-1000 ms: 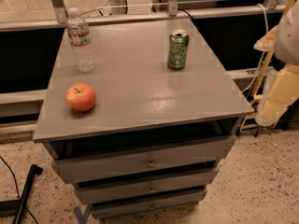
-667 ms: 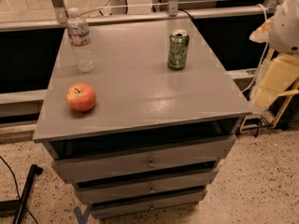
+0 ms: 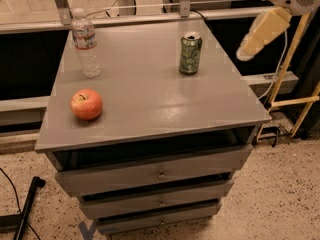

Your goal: Move green can near water bottle

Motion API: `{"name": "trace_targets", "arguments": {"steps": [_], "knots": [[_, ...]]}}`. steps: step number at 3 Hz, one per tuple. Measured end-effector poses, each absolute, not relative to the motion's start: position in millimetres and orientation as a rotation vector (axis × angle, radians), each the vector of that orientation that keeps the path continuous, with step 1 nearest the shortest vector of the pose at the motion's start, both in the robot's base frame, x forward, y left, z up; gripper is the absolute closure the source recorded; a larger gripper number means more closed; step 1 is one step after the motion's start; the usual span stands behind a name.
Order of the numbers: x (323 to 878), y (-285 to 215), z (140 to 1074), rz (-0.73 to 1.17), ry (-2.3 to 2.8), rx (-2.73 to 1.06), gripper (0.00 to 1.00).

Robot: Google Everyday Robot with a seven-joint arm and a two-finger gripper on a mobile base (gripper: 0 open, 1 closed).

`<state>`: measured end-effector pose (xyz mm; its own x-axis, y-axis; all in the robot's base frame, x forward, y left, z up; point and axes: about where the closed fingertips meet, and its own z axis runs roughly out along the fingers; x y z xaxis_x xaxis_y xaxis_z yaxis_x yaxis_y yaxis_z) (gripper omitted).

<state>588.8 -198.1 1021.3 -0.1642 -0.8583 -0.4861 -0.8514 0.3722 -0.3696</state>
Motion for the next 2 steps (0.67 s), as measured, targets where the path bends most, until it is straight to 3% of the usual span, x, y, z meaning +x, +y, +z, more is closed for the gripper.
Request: {"name": "trace_targets", "arguments": {"steps": [2], "knots": [[685.1,-160.5,1020.7,0.167,1.904,-1.320,0.00]]}}
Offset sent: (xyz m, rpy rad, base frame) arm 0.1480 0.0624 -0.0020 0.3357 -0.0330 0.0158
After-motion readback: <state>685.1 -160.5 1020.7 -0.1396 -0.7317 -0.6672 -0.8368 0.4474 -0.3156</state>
